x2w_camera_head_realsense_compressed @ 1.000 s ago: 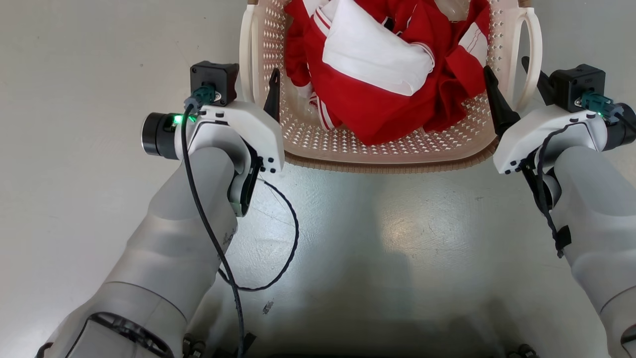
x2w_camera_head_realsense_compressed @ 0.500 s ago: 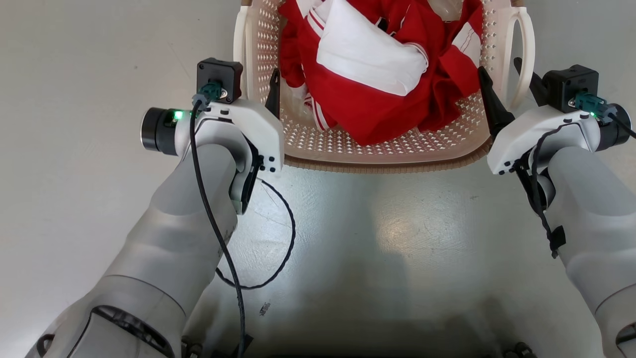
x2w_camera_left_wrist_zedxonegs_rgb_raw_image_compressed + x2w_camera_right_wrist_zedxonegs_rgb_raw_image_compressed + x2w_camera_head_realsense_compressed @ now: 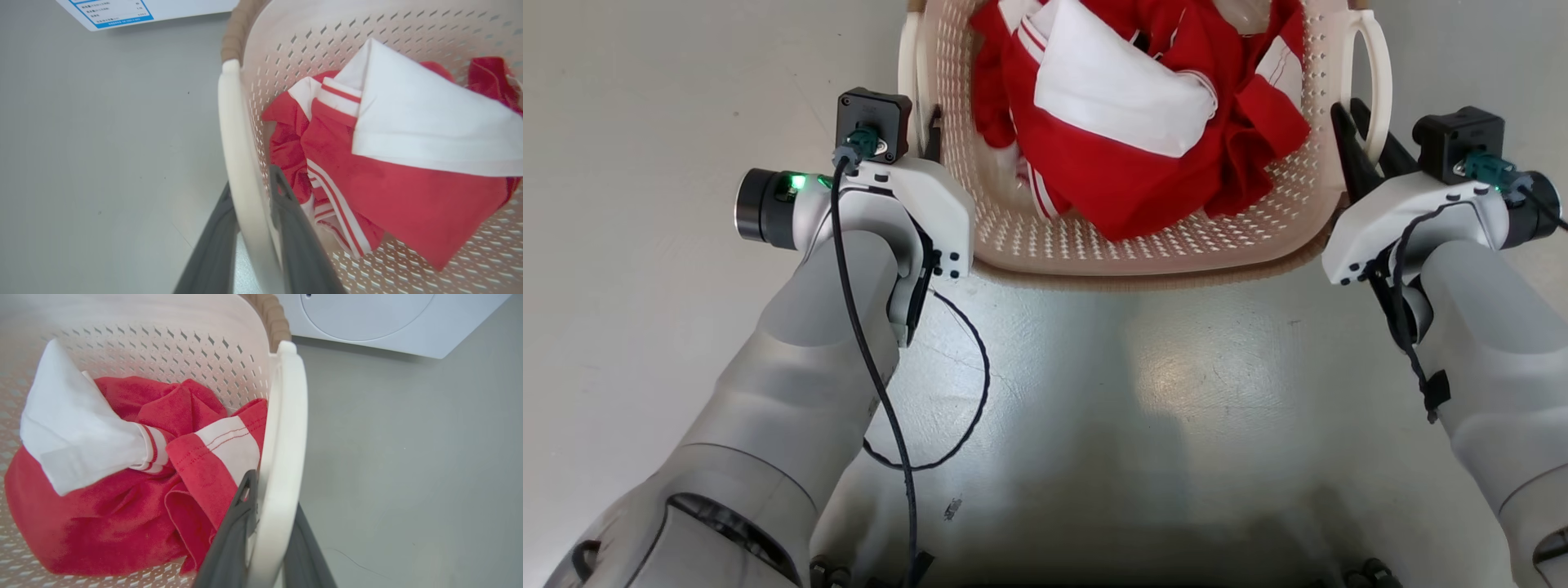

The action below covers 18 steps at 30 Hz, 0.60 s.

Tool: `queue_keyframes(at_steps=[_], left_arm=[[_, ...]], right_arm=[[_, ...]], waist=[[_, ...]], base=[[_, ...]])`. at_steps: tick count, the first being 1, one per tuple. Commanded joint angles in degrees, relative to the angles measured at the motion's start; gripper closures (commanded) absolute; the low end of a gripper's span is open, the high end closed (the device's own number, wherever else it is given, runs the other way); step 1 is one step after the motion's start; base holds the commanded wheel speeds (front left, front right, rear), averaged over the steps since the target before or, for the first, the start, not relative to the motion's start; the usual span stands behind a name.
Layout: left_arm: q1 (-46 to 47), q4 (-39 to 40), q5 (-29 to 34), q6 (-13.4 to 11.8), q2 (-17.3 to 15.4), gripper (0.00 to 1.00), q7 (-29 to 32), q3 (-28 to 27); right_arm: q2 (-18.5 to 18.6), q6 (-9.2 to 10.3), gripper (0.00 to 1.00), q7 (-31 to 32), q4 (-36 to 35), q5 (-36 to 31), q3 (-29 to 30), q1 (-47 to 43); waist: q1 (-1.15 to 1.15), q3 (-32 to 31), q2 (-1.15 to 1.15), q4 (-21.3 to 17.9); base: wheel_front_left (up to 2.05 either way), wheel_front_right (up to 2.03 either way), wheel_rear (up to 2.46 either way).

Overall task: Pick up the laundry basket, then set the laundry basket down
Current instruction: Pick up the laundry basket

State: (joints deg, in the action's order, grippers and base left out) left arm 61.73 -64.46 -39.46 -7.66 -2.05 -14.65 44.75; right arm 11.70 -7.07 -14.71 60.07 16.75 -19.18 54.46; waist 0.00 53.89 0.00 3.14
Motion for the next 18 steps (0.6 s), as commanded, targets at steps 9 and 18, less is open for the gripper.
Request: queue_keyframes(at_steps=[9, 18], left_arm=[[0.13, 0.76, -0.94, -0.31, -0.83, 1.0, -0.35, 1.26], [-1.17, 0.35, -1.68, -0.37, -0.83, 1.0, -0.35, 1.98]], right_arm=[[-1.99, -0.42, 1.0, -0.29, 0.28, 0.47, -1.27, -1.45], [-4.05, -0.42, 1.0, -0.29, 1.6, 0.84, -1.4, -2.62]], waist=[[0.0, -0.04, 0.0, -0.23], [0.0, -3.16, 0.0, -0.8]], base=[[0.0, 0.0, 0.0], [0.0, 0.0, 0.0]])
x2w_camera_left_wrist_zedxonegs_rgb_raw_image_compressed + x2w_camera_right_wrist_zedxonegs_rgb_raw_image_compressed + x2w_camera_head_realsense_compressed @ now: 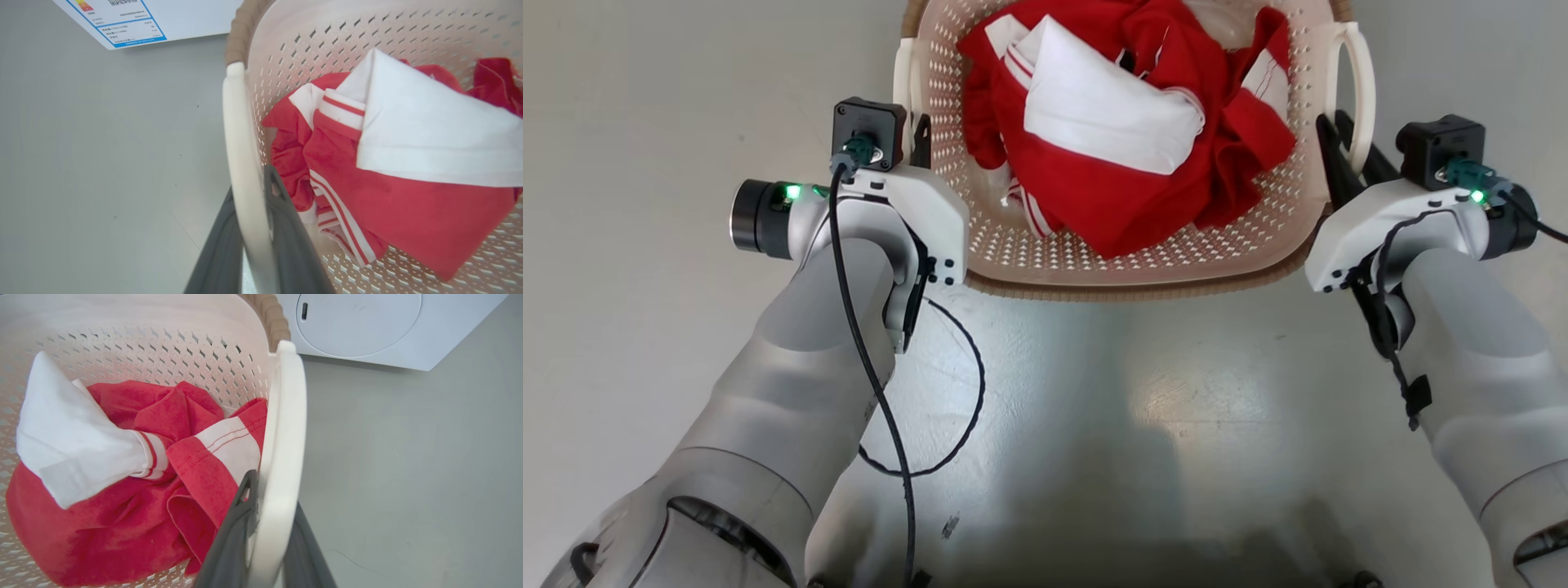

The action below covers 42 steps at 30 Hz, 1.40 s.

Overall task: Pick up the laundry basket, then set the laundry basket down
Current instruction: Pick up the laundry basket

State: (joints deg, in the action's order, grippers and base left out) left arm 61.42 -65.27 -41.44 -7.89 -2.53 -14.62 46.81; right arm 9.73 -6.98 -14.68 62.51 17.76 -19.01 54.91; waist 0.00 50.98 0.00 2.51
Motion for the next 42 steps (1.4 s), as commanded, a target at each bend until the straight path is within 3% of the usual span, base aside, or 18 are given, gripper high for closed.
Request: queue_keyframes(at_steps=[1, 21, 33, 42], left_arm=[[-0.95, 1.02, 0.24, -0.16, -0.34, 1.0, -0.38, -0.09], [-8.67, -4.13, -4.16, 2.57, -0.34, 1.0, -0.36, 3.16], [-16.62, -6.6, -7.86, 4.52, -0.34, 1.0, 2.35, 6.3], [-22.1, -7.14, -9.69, 5.29, -0.34, 1.0, 4.7, 8.02]], right_arm=[[-2.44, -0.51, 1.0, -0.32, -0.59, -0.04, -1.6, -3.15], [-6.78, -0.51, 1.0, 0.06, 8.48, 4.69, -5.4, -5.67], [-6.84, -0.51, 1.0, 6.06, 4.28, 14.8, -16.2, -14.2], [-6.84, -0.51, 1.0, 7.87, 4.39, 19.9, -20.5, -18.84]], waist=[[0.0, -0.73, 0.0, -0.32], [0.0, -17.09, 0.0, -3.26], [0.0, -30.75, 0.0, -4.63], [0.0, -39.32, 0.0, -4.54]], base=[[0.0, 0.0, 0.0], [0.0, 0.0, 0.0], [0.0, 0.0, 0.0], [0.0, 0.0, 0.0]])
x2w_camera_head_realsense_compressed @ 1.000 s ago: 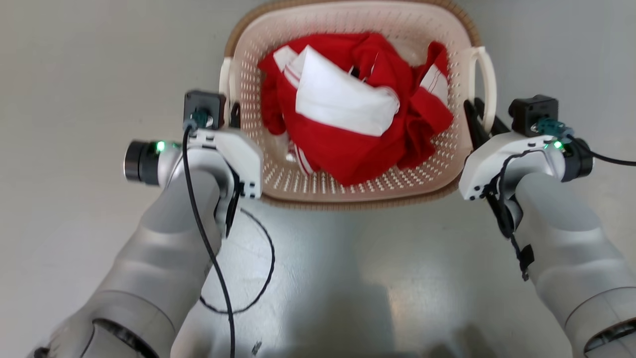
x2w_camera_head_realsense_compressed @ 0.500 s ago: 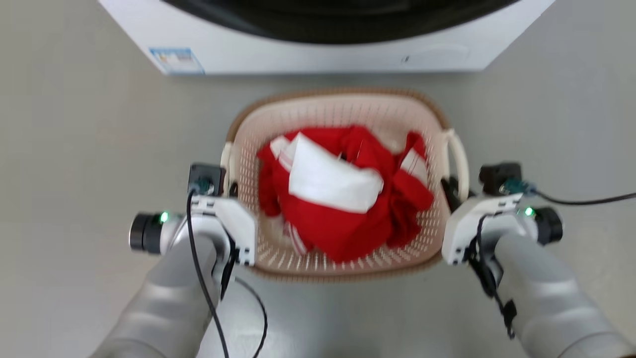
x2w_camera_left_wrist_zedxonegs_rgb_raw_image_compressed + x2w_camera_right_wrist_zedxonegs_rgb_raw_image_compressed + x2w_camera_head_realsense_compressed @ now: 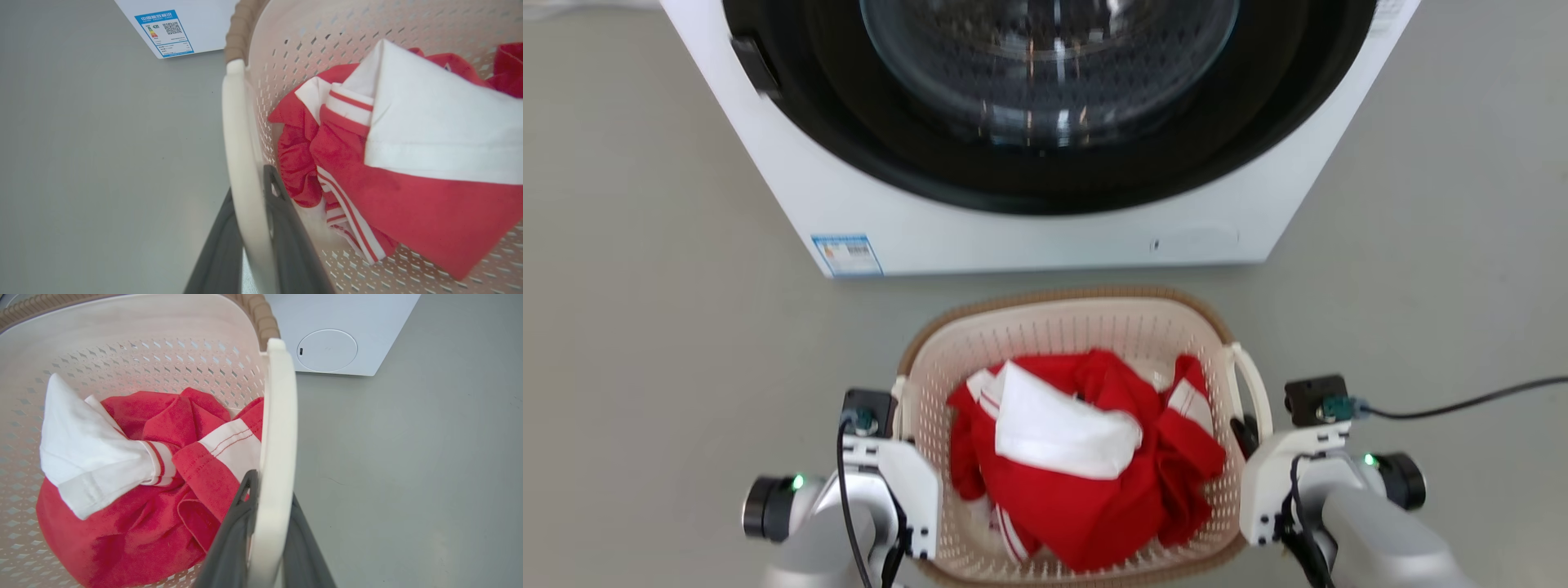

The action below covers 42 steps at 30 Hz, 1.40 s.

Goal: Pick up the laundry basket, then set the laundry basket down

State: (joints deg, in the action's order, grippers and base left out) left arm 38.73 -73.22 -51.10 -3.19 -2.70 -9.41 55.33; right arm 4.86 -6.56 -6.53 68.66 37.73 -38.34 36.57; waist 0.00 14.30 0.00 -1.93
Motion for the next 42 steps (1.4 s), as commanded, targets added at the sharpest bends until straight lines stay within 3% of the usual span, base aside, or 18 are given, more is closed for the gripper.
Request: queue_keyframes(at_steps=[1, 14, 42], left_arm=[[-0.01, 0.85, -0.25, 0.62, -0.18, 1.0, -0.34, -0.3], [-6.72, 1.08, -2.48, 0.98, -0.18, 1.0, 2.51, 2.68], [-7.66, 2.03, -6.15, 2.23, -0.18, 1.0, 7.42, 7.57]], right_arm=[[-1.98, -0.92, 1.0, -0.11, -1.75, 0.51, -1.64, -0.99], [-1.98, -0.92, 1.0, 1.89, -0.5, 8.63, -5.78, -7.63], [-1.98, -0.92, 1.0, 5.22, 1.21, 19.64, -14.66, -7.01]], waist=[[0.0, -3.51, 0.0, -0.09], [0.0, -12.96, 0.0, 0.31], [0.0, -15.03, 0.0, -1.6]], base=[[0.0, 0.0, 0.0], [0.0, 0.0, 0.0], [0.0, 0.0, 0.0]])
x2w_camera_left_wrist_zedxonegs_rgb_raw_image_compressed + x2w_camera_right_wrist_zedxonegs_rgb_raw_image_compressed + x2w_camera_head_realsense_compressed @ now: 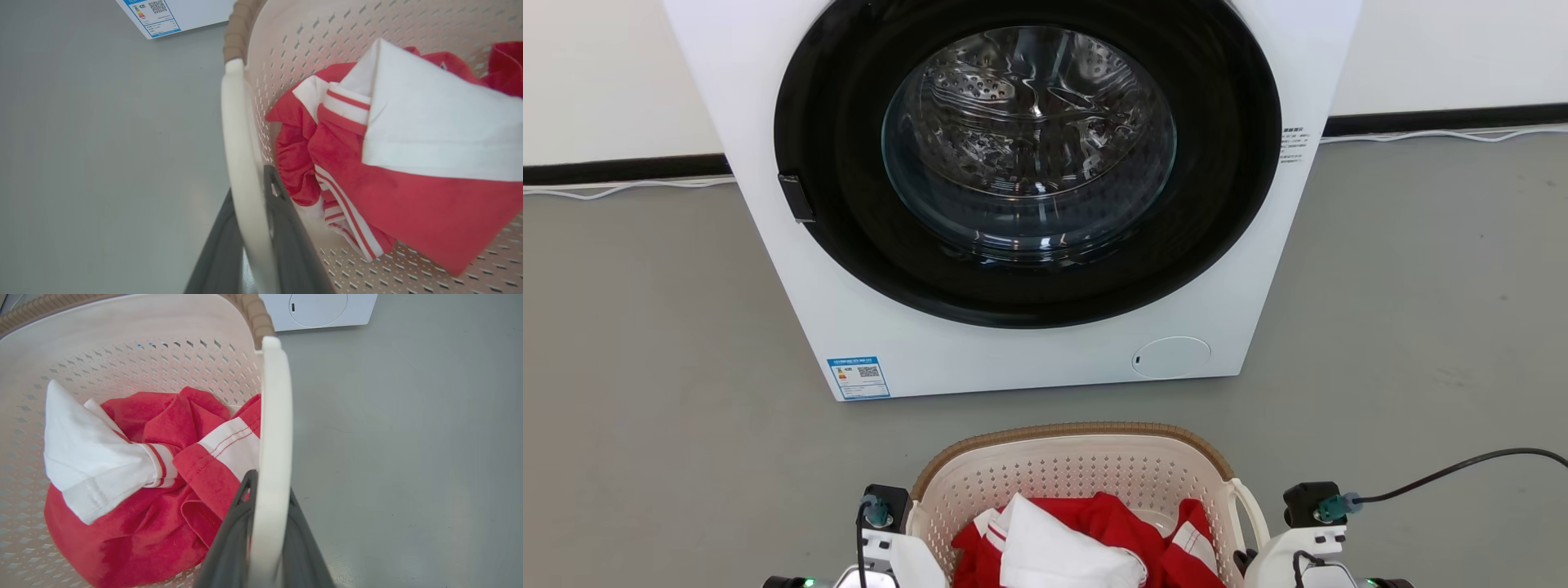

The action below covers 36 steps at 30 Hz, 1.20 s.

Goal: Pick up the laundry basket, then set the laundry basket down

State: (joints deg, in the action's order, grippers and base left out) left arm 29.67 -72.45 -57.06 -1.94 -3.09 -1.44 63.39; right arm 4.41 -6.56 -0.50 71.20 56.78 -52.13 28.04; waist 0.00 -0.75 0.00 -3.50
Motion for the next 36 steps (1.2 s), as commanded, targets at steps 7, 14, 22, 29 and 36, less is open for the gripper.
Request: queue_keyframes(at_steps=[7, 14, 22, 29, 36], left_arm=[[1.62, 1.11, -0.77, 1.04, 0.22, 1.0, -0.58, 0.22], [1.79, 0.83, -1.38, 1.06, 0.22, 1.0, -0.87, 0.95], [2.2, 0.44, -1.99, 0.96, 0.22, 1.0, -1.4, 1.61], [2.43, 0.27, -2.51, 1.02, 0.22, 1.0, -1.41, 2.25], [2.56, 0.13, -2.93, 0.96, 0.22, 1.0, -1.45, 2.94]], right_arm=[[-1.53, -0.92, 1.0, -0.97, -0.88, 1.97, -2.32, 1.94], [-1.53, -0.92, 1.0, -1.38, -0.71, 3.56, -3.87, 2.28], [-1.53, -0.92, 1.0, -1.72, -0.42, 5.16, -5.52, 2.86], [-1.53, -0.92, 1.0, -2.02, -0.23, 6.64, -6.78, 3.2], [-1.53, -0.92, 1.0, -2.3, 0.09, 7.88, -8.01, 3.56]], waist=[[0.0, 0.18, 0.0, -0.07], [0.0, 0.23, 0.0, 0.03], [0.0, 0.36, 0.0, -0.11], [0.0, 0.55, 0.0, -0.23], [0.0, 0.71, 0.0, -0.12]], base=[[0.0, 0.0, 0.0], [0.0, 0.0, 0.0], [0.0, 0.0, 0.0], [0.0, 0.0, 0.0], [0.0, 0.0, 0.0]])
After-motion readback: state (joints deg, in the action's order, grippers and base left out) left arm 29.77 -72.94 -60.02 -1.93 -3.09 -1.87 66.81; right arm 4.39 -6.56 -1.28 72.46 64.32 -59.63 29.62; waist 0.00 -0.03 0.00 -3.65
